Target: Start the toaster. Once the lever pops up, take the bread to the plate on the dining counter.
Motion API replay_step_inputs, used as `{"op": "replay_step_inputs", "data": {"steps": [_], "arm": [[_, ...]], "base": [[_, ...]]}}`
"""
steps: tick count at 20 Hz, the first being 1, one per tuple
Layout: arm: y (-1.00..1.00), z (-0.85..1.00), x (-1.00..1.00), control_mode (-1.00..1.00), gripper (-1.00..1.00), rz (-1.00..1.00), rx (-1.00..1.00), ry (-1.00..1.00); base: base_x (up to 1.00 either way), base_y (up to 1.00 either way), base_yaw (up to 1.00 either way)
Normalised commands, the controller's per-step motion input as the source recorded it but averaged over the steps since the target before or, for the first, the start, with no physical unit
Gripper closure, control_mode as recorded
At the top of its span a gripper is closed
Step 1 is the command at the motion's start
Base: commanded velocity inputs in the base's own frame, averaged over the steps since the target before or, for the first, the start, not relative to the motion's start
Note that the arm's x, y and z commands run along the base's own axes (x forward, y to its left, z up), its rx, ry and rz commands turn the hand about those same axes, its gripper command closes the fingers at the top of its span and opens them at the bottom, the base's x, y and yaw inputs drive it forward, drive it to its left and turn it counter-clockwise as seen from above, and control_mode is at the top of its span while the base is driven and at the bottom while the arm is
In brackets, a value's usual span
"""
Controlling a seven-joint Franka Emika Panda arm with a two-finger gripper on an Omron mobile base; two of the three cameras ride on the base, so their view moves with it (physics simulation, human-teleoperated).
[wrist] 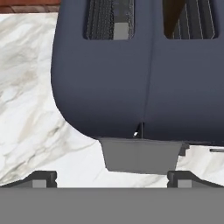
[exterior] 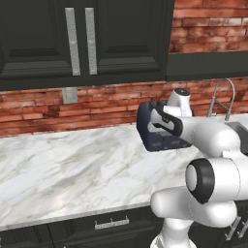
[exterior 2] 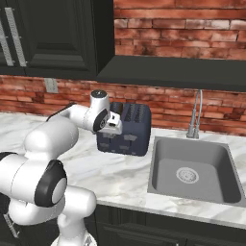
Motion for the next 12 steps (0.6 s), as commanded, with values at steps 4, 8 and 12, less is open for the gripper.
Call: {"op": "replay_step_inputs", "data": {"steps": [4, 8, 12], "arm": [[0.0, -0.05, 0.16, -1.0, -1.0, 0.0, 0.0, 0.0], [0.0, -0.05, 0.13, -1.0, -1.0, 0.0, 0.0, 0.0], [0.0, -0.12, 0.07, -1.0, -1.0, 0.0, 0.0, 0.0]], "base": [[0.0, 0.0, 0.0], [0.0, 0.0, 0.0], [0.0, 0.0, 0.0]]}}
